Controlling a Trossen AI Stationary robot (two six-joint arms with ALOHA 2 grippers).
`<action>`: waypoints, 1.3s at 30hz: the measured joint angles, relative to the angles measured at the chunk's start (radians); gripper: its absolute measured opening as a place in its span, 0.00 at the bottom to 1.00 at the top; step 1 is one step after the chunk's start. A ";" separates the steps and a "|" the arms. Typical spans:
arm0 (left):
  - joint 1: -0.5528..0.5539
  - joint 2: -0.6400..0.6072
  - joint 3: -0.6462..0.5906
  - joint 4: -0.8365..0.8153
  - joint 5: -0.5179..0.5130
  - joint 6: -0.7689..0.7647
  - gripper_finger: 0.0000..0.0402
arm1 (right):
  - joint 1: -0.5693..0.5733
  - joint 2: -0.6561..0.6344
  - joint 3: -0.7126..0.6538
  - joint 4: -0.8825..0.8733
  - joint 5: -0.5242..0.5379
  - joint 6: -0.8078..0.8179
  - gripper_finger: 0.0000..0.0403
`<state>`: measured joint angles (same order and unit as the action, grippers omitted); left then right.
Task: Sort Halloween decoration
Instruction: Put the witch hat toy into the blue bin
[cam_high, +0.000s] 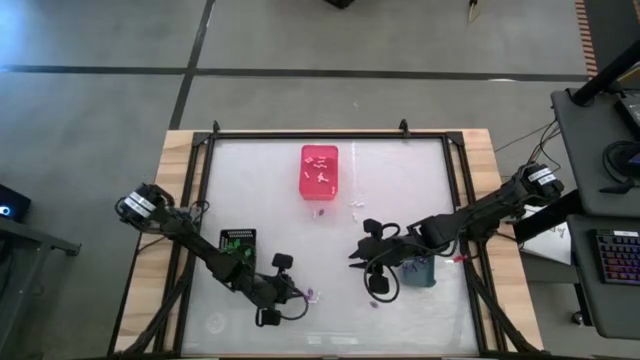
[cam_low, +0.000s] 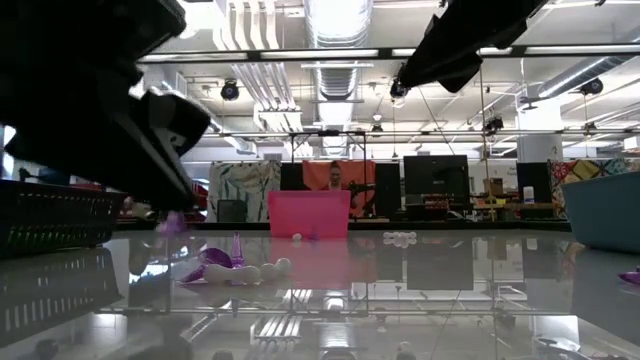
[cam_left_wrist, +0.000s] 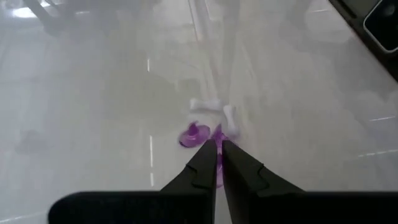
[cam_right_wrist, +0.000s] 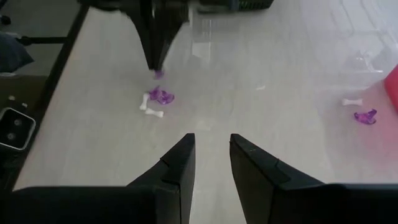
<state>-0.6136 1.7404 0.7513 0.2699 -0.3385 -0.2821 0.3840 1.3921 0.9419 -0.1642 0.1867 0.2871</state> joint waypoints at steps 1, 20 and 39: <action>0.000 -0.015 0.000 -0.009 -0.006 0.007 0.00 | 0.000 0.005 -0.001 0.000 0.002 -0.001 0.23; 0.048 -0.212 -0.008 0.237 -0.250 0.255 0.00 | 0.000 0.202 -0.003 0.487 0.052 -0.263 0.25; 0.063 -0.204 -0.008 0.232 -0.409 0.226 0.00 | -0.007 0.209 0.043 0.509 0.173 -0.233 0.44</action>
<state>-0.5508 1.5360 0.7433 0.5017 -0.7472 -0.0563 0.3771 1.6012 0.9847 0.3451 0.3596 0.0540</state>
